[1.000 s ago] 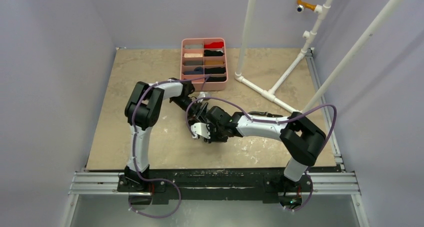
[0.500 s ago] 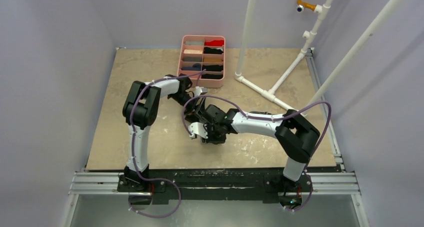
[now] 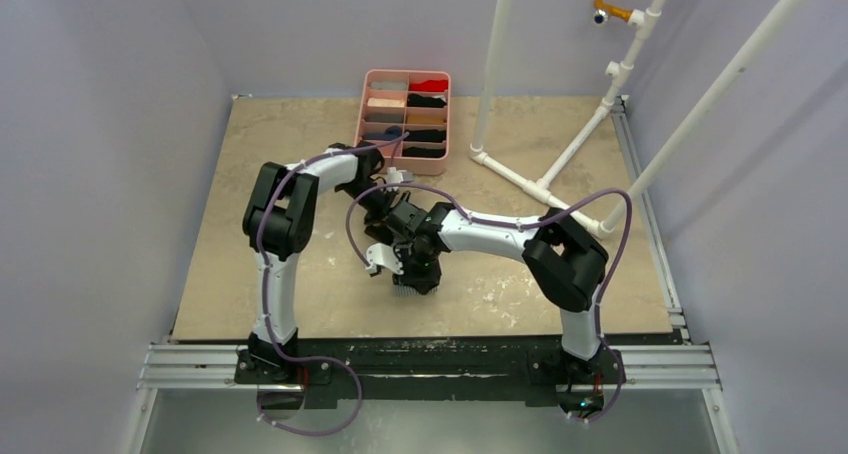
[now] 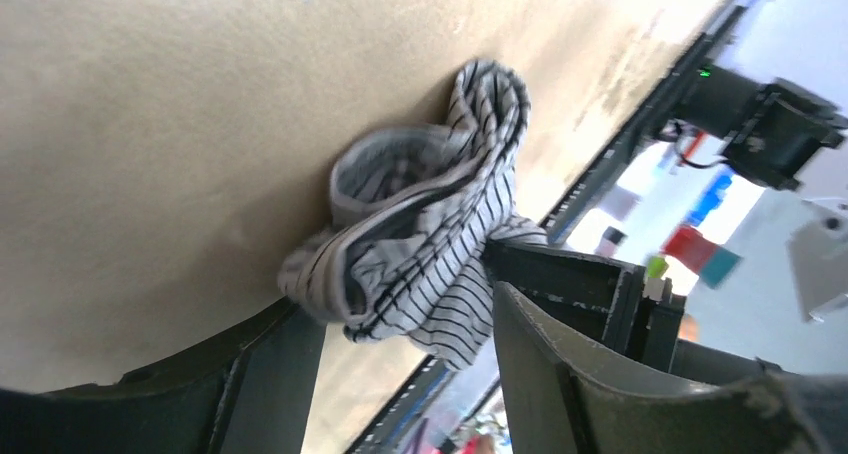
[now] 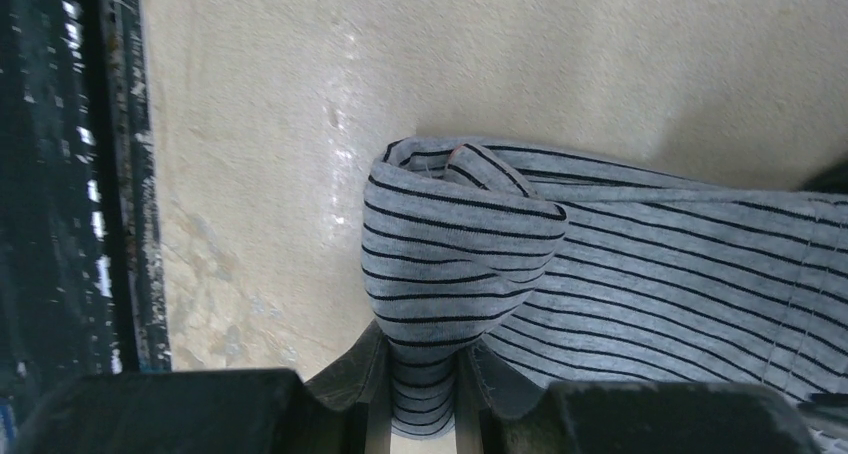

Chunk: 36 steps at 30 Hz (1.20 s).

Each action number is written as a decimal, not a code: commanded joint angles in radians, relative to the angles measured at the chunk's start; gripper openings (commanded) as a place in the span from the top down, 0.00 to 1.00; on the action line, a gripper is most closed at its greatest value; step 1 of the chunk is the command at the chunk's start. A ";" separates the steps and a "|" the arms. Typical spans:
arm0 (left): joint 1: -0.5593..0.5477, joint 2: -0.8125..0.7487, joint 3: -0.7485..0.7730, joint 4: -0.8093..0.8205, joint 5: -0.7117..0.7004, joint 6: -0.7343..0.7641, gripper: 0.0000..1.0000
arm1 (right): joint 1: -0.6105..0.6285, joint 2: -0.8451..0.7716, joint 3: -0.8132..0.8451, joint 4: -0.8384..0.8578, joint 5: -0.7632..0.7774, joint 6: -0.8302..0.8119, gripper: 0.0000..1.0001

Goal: Roll the underwear
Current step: Roll the underwear to the center of the board.

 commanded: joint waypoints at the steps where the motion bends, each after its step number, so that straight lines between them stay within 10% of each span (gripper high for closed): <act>1: 0.022 -0.077 0.043 -0.015 -0.205 0.117 0.39 | 0.014 0.146 -0.064 -0.096 -0.135 -0.023 1.00; 36: 0.325 -0.551 -0.185 -0.094 -0.514 0.373 0.32 | -0.100 0.540 0.268 -0.289 -0.255 -0.003 1.00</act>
